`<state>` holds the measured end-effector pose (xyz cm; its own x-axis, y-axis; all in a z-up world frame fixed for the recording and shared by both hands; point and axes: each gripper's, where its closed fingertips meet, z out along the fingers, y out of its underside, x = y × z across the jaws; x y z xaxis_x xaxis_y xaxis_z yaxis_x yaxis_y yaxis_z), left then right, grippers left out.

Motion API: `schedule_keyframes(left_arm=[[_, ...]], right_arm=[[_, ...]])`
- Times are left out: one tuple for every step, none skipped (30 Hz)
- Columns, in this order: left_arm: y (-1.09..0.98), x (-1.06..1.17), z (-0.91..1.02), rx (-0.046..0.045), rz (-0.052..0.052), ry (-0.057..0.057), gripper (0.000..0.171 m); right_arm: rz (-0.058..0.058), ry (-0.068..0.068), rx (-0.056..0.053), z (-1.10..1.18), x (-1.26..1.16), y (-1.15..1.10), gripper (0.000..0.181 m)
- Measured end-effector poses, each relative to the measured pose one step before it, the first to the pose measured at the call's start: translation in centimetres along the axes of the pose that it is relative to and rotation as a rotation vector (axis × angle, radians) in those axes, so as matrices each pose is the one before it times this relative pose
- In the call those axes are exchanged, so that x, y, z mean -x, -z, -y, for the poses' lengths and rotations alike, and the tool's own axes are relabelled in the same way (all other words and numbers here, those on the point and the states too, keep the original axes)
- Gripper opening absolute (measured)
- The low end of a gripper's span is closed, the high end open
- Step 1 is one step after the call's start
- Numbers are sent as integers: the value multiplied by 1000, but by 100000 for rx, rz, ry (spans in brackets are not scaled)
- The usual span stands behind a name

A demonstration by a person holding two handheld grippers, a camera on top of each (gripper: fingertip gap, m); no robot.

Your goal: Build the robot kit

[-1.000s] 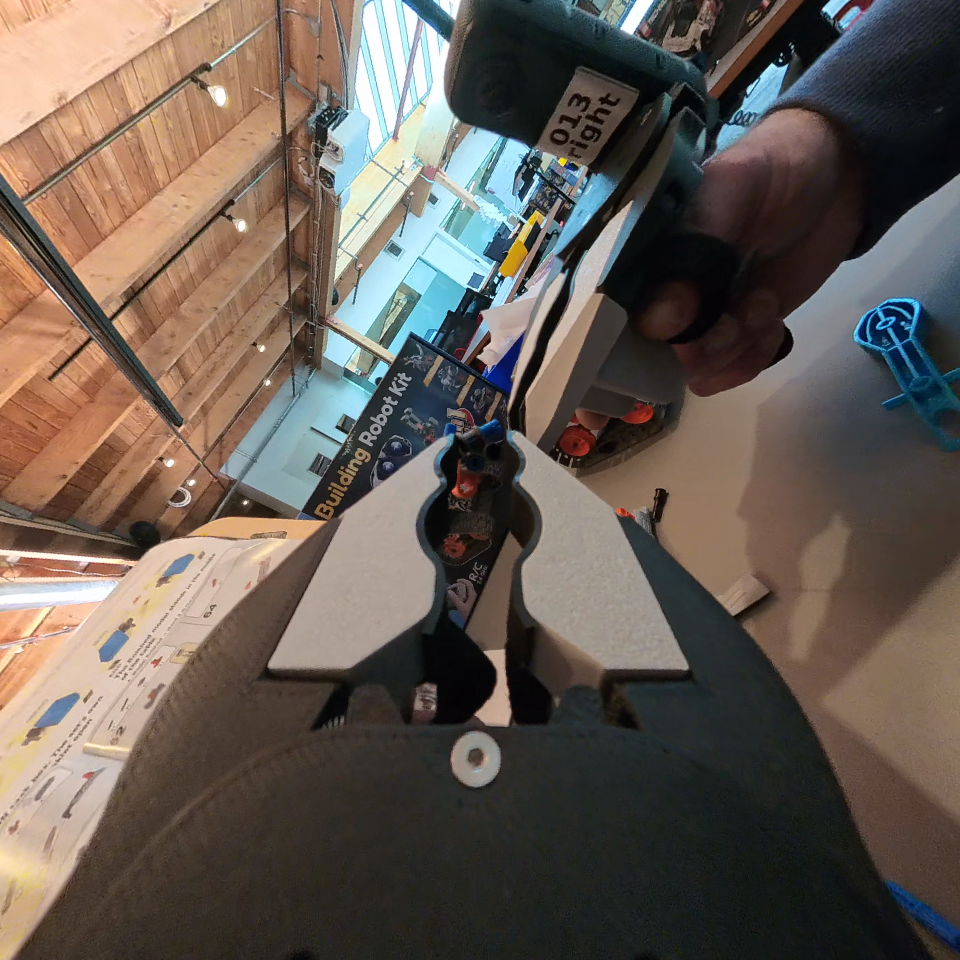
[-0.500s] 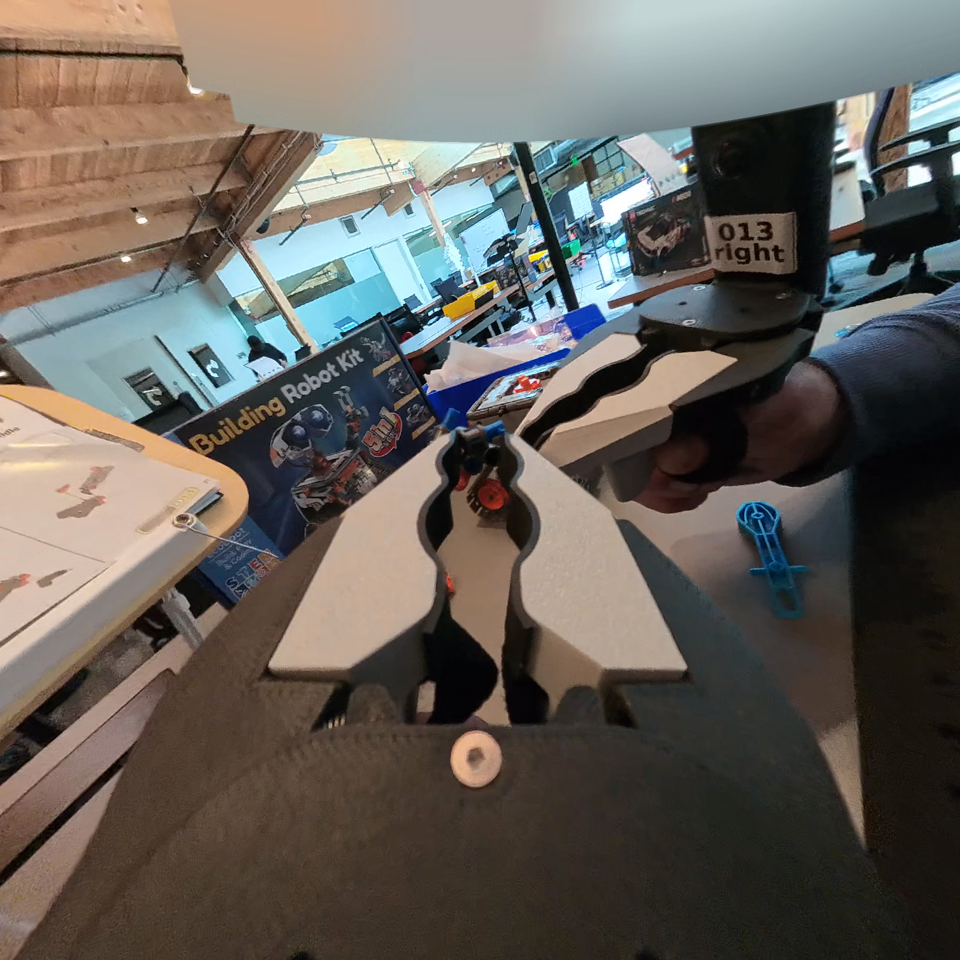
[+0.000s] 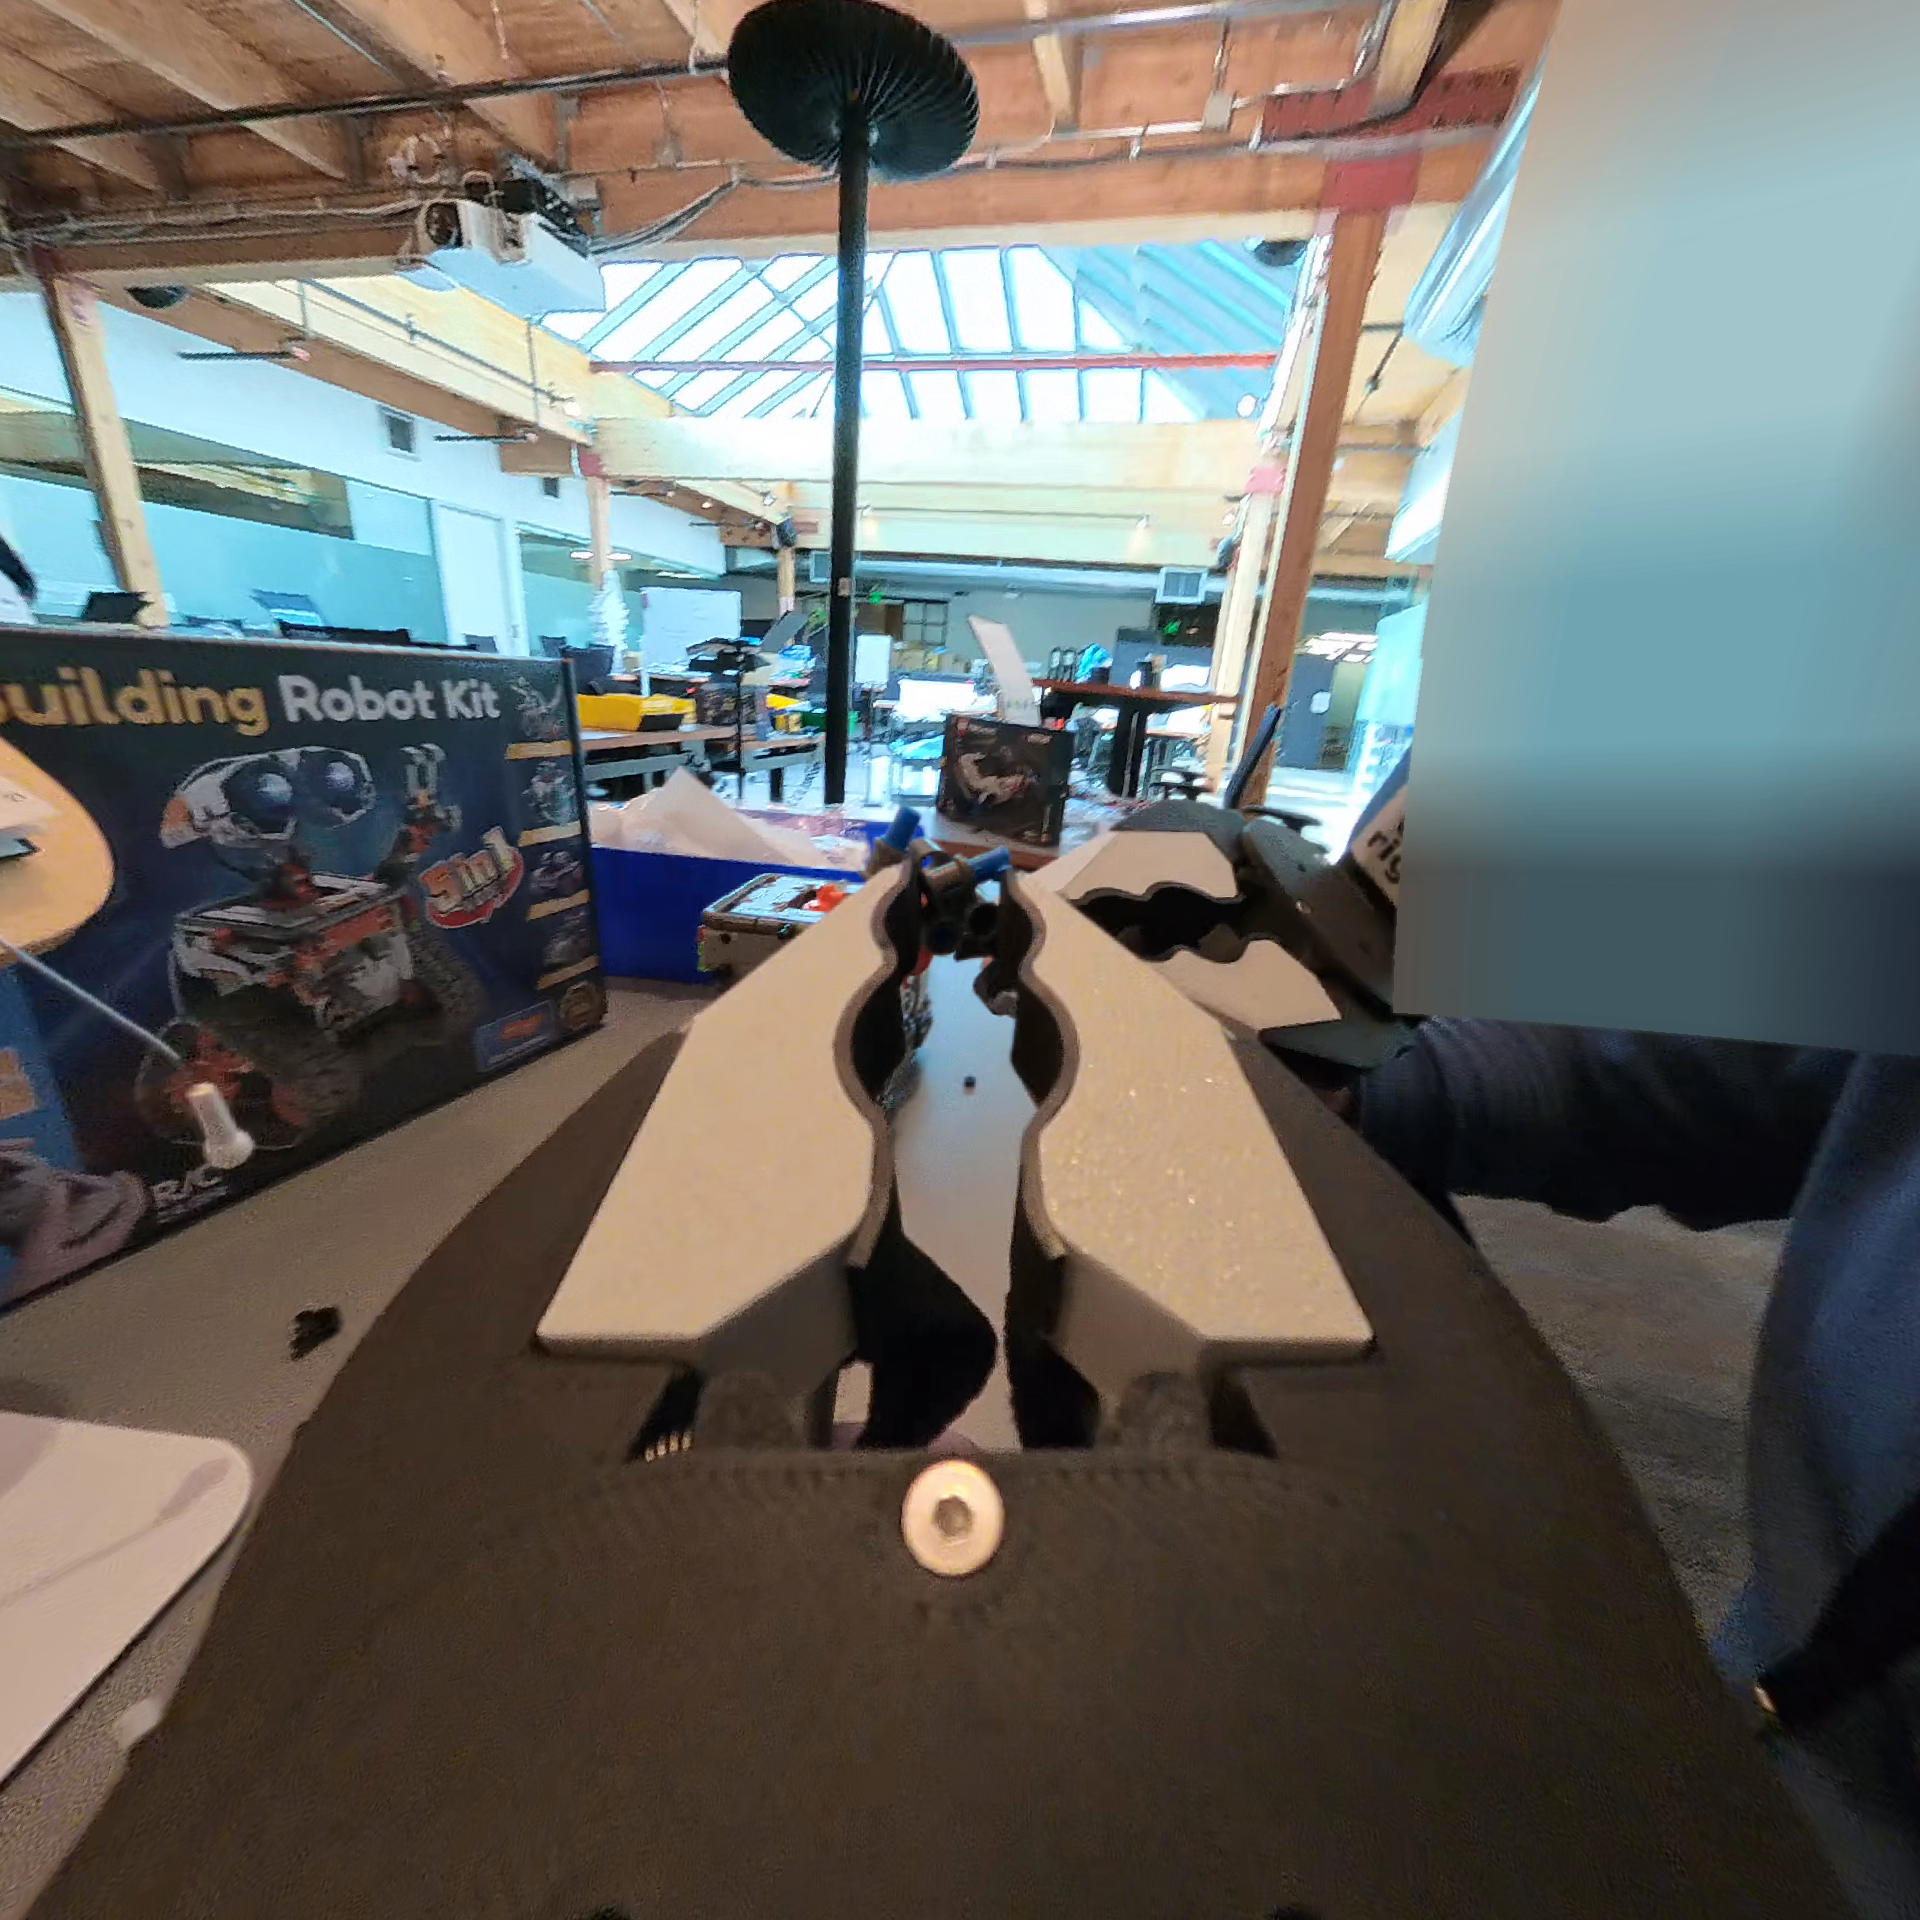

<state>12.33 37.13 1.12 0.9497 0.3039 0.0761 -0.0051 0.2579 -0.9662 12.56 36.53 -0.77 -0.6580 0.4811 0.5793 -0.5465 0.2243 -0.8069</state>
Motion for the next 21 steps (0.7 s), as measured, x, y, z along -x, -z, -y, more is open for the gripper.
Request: schedule_keyframes(left_arm=[[158,-46,175,-1406,-2340,1979,12],[152,-74,160,-1034,-2646,2391,12],[131,51,102,-779,-1426,1894,12],[110,56,71,-670,-989,1218,12],[146,-79,131,-1003,-2479,2257,13],[167,-131,216,-1454,-3294,4229,13],[174,107,260,-1874,-1369,3511,13],[105,-116,95,-588,-2582,2723,13],[-1,-260,-70,262,-3531,3299,13],[-9,-48,-10,-430,-1474,2406,13],[-64,-142,-94,319,-1485,1161,13],[-63,-357,-132,796,-3219,1684,13],[-35,-192,-111,441,-2413,2209,13],[42,-146,-56,-201,-2022,1407,13],[64,-292,-52,-37,-3251,1987,13],[105,-84,100,-818,-1788,1876,13],[119,-70,176,-1205,-1425,1361,13],[41,-225,51,-263,-2317,1379,13],[-43,-223,-82,386,-2081,1239,13],[-110,1,-165,487,-242,377,13],[-147,-117,-296,1143,-1130,798,13]], right_arm=[[-1341,3239,357,145,72,-153,9],[-511,1926,-324,199,108,-106,10],[-241,731,11,142,102,-111,11],[54,302,478,46,76,-119,11],[1126,-110,-641,183,151,-35,12],[1977,-725,-2236,394,168,104,12],[1879,-1790,-2022,382,24,174,12],[2202,-3167,-1748,343,-58,180,12],[2861,-4242,-1465,254,-28,161,16],[2524,-5128,-766,96,-97,90,20],[3090,-4639,-419,3,45,46,21],[3989,-3193,-1460,150,284,118,22],[2694,-2621,-1246,120,134,125,23],[3095,-4070,-48,-31,142,66,25],[6417,-5155,-1540,170,560,170,21],[3655,-4468,-3446,443,162,316,20],[-228,-3599,-2323,304,-433,306,18],[1584,-3192,-854,104,-165,234,17],[-580,-2821,-648,43,-443,185,16],[-1829,-1339,48,-57,-482,63,14],[-33,669,1659,-265,-28,-89,15]])
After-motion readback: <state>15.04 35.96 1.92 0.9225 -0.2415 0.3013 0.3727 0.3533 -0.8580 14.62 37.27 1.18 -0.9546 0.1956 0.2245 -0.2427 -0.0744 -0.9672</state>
